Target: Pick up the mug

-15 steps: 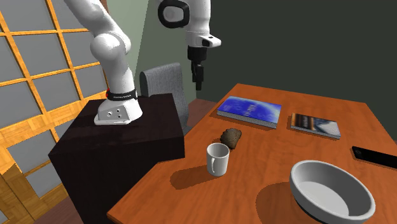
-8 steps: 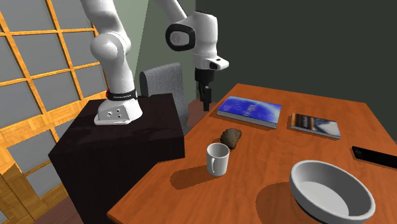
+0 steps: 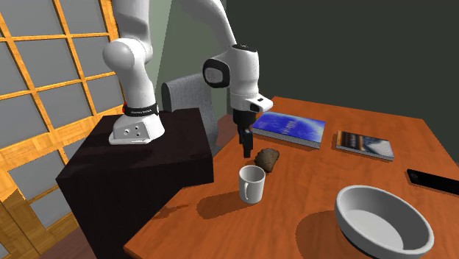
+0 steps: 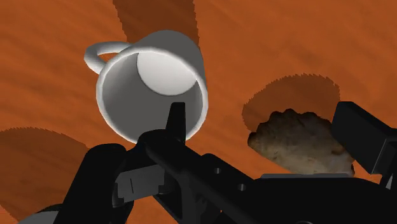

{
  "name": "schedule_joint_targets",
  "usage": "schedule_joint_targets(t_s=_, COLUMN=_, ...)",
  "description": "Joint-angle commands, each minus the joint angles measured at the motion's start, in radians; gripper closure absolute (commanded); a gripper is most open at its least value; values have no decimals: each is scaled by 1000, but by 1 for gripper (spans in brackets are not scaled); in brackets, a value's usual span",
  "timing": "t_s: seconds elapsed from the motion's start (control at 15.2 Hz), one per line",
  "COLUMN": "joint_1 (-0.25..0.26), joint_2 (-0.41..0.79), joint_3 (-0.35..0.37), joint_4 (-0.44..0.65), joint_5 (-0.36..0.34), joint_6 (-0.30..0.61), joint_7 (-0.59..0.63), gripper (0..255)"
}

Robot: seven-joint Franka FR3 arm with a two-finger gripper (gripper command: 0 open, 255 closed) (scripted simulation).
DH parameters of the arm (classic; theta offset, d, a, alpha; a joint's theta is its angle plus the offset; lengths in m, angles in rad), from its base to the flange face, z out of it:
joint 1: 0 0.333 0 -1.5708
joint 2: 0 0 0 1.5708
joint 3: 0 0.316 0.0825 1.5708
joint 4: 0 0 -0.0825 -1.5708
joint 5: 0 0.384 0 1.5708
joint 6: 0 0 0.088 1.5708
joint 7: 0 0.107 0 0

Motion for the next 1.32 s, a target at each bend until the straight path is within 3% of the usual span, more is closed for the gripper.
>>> schedule_joint_targets(t_s=0.0, joint_1=-60, joint_2=89, joint_3=48, joint_4=54, joint_5=88, joint_6=40, joint_7=-82, gripper=0)
schedule_joint_targets(t_s=0.13, joint_1=-121, joint_2=160, joint_3=96, joint_4=102, joint_5=137, joint_6=71, joint_7=-131, gripper=0)
schedule_joint_targets(t_s=0.73, joint_1=-209, joint_2=275, joint_3=201, joint_4=141, joint_5=208, joint_6=154, joint_7=-190, gripper=0)
schedule_joint_targets(t_s=0.79, joint_1=-210, joint_2=273, joint_3=201, joint_4=140, joint_5=208, joint_6=155, joint_7=-191, gripper=255)
schedule_joint_targets(t_s=1.25, joint_1=-211, joint_2=275, joint_3=201, joint_4=141, joint_5=209, joint_6=155, joint_7=-192, gripper=255)
